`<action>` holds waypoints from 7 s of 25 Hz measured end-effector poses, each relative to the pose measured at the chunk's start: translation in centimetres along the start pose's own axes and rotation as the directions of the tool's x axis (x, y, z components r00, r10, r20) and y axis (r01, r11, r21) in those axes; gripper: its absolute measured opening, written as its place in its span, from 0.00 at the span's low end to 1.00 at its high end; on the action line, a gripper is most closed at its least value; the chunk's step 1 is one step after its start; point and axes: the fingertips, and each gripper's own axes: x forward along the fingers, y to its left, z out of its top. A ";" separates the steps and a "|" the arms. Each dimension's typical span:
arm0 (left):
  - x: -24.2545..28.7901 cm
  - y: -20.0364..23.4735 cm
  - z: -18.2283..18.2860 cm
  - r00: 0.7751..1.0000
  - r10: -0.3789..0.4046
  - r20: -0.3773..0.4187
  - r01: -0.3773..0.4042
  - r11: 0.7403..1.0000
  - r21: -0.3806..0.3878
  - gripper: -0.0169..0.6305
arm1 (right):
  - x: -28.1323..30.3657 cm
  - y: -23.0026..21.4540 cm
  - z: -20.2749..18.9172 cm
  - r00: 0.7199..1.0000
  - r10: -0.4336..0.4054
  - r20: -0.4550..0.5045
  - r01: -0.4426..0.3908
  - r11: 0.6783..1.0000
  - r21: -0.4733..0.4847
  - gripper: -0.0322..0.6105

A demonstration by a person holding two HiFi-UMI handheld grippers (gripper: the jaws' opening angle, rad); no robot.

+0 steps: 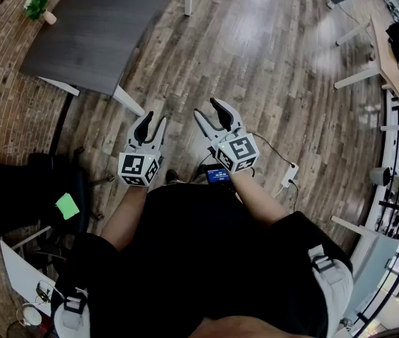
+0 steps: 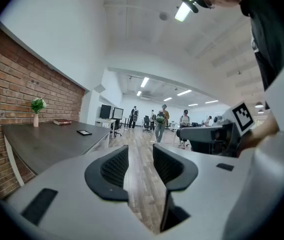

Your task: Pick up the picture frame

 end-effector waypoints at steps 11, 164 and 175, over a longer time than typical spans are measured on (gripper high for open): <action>-5.1 1.1 2.8 0.999 -0.010 0.044 0.011 1.000 -0.012 0.23 | -0.9 5.9 0.1 0.998 0.061 -0.007 -0.061 0.998 -0.003 0.40; 64.6 70.7 1.8 0.784 0.484 -0.388 -0.619 0.645 -0.447 0.21 | 95.8 -38.4 -1.1 0.503 0.688 -0.524 -0.658 0.697 0.284 0.38; 67.0 70.5 -4.9 0.752 0.295 -0.590 -0.610 0.651 -0.453 0.23 | 96.3 -38.1 -9.2 0.375 0.611 -0.697 -0.518 0.762 0.390 0.34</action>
